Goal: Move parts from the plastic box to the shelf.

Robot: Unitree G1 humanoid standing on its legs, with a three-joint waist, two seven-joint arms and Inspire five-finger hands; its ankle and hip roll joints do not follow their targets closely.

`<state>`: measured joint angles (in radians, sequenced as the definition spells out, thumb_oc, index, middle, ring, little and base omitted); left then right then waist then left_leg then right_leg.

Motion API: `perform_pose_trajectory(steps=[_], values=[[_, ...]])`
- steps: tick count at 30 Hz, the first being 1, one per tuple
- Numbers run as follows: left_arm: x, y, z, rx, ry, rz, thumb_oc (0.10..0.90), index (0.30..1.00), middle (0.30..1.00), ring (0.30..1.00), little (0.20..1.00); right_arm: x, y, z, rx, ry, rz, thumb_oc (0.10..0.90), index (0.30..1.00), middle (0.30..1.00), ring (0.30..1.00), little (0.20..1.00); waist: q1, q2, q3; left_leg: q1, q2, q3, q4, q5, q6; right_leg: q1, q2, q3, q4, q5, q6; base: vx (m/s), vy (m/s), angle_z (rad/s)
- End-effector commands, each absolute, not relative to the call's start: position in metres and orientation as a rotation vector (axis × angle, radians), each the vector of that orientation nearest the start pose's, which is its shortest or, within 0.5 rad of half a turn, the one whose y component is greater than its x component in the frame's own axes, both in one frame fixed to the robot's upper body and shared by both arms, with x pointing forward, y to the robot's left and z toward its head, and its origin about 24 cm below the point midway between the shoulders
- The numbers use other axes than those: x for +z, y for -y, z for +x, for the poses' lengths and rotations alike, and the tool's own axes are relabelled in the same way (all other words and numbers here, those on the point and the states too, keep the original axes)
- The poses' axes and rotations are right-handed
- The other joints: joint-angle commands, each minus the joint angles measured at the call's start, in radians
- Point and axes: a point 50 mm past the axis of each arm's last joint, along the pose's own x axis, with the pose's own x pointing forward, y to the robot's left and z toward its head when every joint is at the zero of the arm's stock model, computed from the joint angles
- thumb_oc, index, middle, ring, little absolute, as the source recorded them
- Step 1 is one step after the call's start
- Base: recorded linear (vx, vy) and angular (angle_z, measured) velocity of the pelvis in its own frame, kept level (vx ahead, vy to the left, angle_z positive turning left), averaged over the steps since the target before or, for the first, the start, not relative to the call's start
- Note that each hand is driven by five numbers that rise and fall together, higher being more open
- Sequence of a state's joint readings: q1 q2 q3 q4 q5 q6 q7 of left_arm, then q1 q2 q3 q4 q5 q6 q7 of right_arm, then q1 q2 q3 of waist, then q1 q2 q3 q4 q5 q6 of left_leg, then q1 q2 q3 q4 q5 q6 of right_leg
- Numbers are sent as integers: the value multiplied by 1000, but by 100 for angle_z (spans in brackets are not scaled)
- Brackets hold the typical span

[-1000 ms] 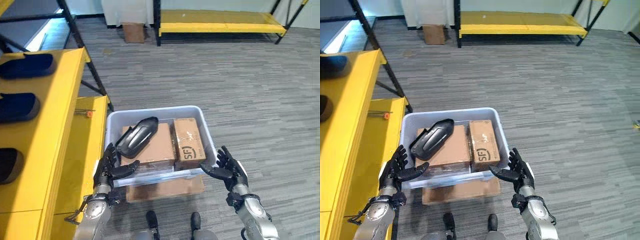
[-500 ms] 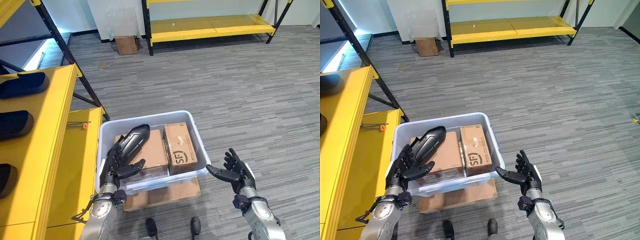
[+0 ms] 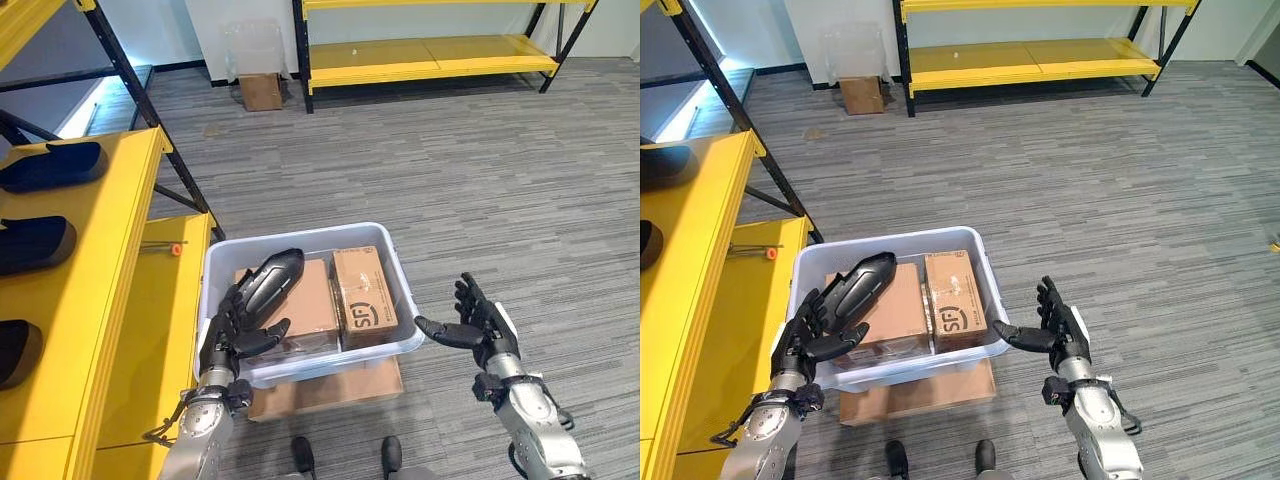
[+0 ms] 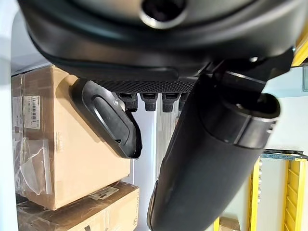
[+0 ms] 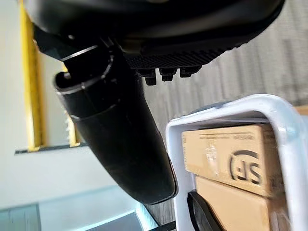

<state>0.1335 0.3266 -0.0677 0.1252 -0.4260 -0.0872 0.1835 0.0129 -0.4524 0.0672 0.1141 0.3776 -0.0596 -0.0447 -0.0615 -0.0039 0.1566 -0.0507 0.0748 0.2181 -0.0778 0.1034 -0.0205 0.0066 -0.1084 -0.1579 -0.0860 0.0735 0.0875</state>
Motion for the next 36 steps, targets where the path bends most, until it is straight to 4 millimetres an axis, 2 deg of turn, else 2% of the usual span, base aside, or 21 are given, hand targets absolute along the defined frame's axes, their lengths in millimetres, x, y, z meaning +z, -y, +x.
perform_pose_trajectory(steps=[1,3,4,5,6,7,10,12,13,14,15,18,27,36], values=[[52,-231,239,178,93,-55,900,1000,1000,1000,1000,132,221,291,56,336,-268,900,1000,1000,1000,1000,44,-42,-44,37,111,-54,31,-67,-73,23,-60,-20,62,-98,65,-8,-47,2],[53,-230,237,160,97,-58,900,1000,1000,1000,1000,149,218,302,86,372,-379,900,1000,1000,1000,1000,56,-41,-36,28,112,-58,33,-61,-76,20,-59,-26,63,-98,63,-14,-36,3],[54,-230,237,161,98,-59,900,1000,1000,1000,1000,150,218,303,87,373,-380,900,1000,1000,1000,1000,55,-40,-36,28,112,-58,33,-61,-77,20,-58,-26,63,-98,63,-42,-38,4],[55,-231,234,148,100,-58,900,1000,1000,1000,1000,166,215,312,119,401,-469,900,1000,1000,1000,1000,71,-39,-24,12,112,-64,37,-54,-81,15,-58,-32,62,-97,61,-35,-26,8],[55,-231,234,150,101,-60,900,1000,1000,1000,1000,166,215,312,120,402,-470,900,1000,1000,1000,1000,69,-38,-23,11,113,-65,37,-54,-81,14,-58,-33,62,-97,61,-57,-45,15],[55,-231,232,138,103,-58,900,1000,1000,1000,1000,182,214,318,144,430,-564,900,1000,1000,1000,1000,81,-37,-13,-3,114,-68,38,-45,-85,8,-57,-41,60,-95,59,-23,-21,19],[56,-231,232,140,104,-60,900,1000,1000,1000,1000,182,213,319,145,431,-565,900,1000,1000,1000,1000,78,-35,-13,-4,114,-70,39,-44,-85,7,-57,-42,61,-95,59,-19,-19,21],[58,-237,226,151,111,-58,900,1000,1000,1000,1000,218,212,332,177,472,-764,900,1000,1000,1000,1000,112,-25,24,-38,114,-78,36,-19,-95,-19,-58,-60,67,-95,55,-59,-56,9],[58,-237,226,153,113,-60,900,1000,1000,1000,1000,219,211,332,179,474,-765,900,1000,1000,1000,1000,109,-23,23,-43,114,-79,36,-16,-94,-23,-57,-61,66,-92,54,-55,-35,4],[57,-238,224,158,109,-64,900,1000,1000,1000,1000,230,211,336,184,484,-835,900,1000,1000,1000,1000,117,-16,36,-58,114,-85,34,-5,-98,-37,-58,-72,72,-92,53,-34,-14,11],[57,-238,224,159,109,-64,900,1000,1000,1000,1000,230,211,336,185,484,-835,900,1000,1000,1000,1000,116,-15,35,-58,114,-85,34,-5,-98,-37,-58,-73,72,-92,53,-29,-39,34],[55,-238,219,161,98,-72,900,1000,1000,1000,1000,250,208,340,198,508,-959,900,1000,1000,1000,1000,137,-1,69,-83,115,-98,27,16,-102,-66,-60,-91,104,-102,46,-25,-37,21],[57,-241,220,177,109,-63,900,1000,1000,1000,1000,275,193,347,221,552,-1172,900,1000,1000,1000,1000,160,28,154,-159,125,-130,8,60,-105,-177,-64,-129,197,-133,32,-48,-27,15],[60,-246,218,211,118,-50,900,1000,1000,1000,1000,293,180,349,220,608,-1277,900,1000,1000,1000,1000,187,23,221,-221,131,-150,15,74,-109,-257,-76,-146,270,-152,28,-26,-13,7]])
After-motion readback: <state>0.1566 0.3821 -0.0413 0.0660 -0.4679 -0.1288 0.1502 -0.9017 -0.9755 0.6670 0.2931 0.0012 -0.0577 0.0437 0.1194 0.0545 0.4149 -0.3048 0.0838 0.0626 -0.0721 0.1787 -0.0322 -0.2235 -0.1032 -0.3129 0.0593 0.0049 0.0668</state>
